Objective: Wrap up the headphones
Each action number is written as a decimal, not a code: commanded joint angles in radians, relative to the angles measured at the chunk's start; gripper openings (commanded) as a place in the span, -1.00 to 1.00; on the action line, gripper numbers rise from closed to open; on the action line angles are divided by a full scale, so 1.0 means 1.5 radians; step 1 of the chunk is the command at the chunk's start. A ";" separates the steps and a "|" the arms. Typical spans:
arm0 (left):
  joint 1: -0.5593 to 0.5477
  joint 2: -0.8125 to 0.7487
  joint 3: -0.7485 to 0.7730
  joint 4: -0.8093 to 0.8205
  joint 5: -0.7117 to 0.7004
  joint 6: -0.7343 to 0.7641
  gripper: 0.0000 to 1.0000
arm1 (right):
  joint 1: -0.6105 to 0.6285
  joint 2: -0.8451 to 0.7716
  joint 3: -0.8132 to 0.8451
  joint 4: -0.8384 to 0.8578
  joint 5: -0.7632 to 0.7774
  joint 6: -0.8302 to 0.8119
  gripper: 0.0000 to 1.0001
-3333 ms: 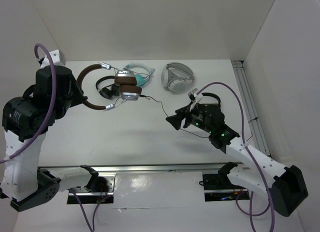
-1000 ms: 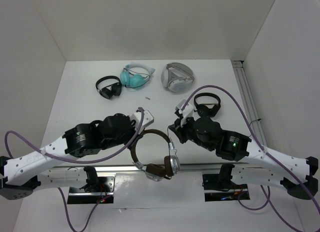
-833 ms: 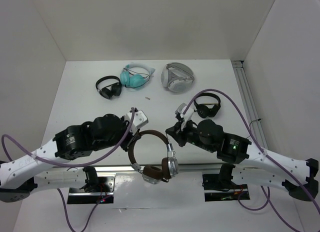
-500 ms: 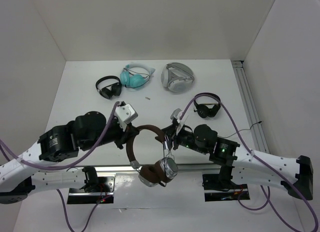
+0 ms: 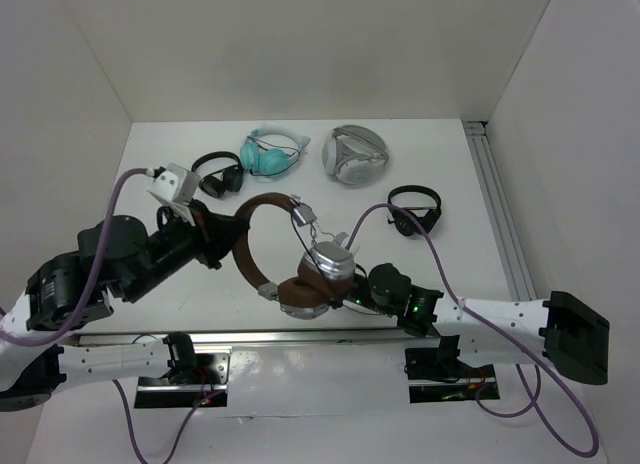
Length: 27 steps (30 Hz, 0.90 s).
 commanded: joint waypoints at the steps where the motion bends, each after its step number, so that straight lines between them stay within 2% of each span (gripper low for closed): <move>1: -0.003 -0.015 0.028 0.058 -0.117 -0.110 -1.00 | -0.002 0.047 -0.024 0.149 -0.015 0.036 -0.27; 5: -0.003 0.007 0.055 0.015 -0.202 -0.186 -1.00 | 0.018 0.115 -0.030 0.187 -0.024 0.046 -0.60; 6: -0.003 0.022 0.063 0.005 -0.236 -0.199 -1.00 | 0.026 0.129 -0.022 0.187 -0.013 0.052 -0.78; 8: -0.003 0.042 0.092 -0.047 -0.269 -0.253 -1.00 | 0.053 0.162 -0.022 0.202 -0.001 0.052 -0.90; 12: -0.003 0.100 0.144 -0.174 -0.378 -0.361 -1.00 | 0.127 0.190 -0.007 0.170 0.083 0.046 -0.98; 13: -0.003 0.121 0.152 -0.198 -0.424 -0.381 -1.00 | 0.151 0.190 0.010 0.137 0.157 0.039 -1.00; 15: 0.006 0.141 0.158 -0.258 -0.452 -0.418 -1.00 | 0.227 0.181 0.023 0.103 0.230 0.039 -1.00; 16: 0.039 0.150 0.158 -0.266 -0.459 -0.418 -1.00 | 0.251 0.175 0.029 0.089 0.284 0.032 -1.00; 20: 0.155 0.166 0.093 -0.259 -0.408 -0.410 -1.00 | 0.361 0.156 0.079 -0.010 0.378 0.026 -1.00; 24: 0.258 0.166 0.034 -0.228 -0.340 -0.403 -1.00 | 0.403 0.156 0.190 -0.123 0.410 0.003 -1.00; 27: 0.292 0.160 0.013 -0.195 -0.282 -0.390 -1.00 | 0.403 0.200 0.238 -0.163 0.430 -0.018 -1.00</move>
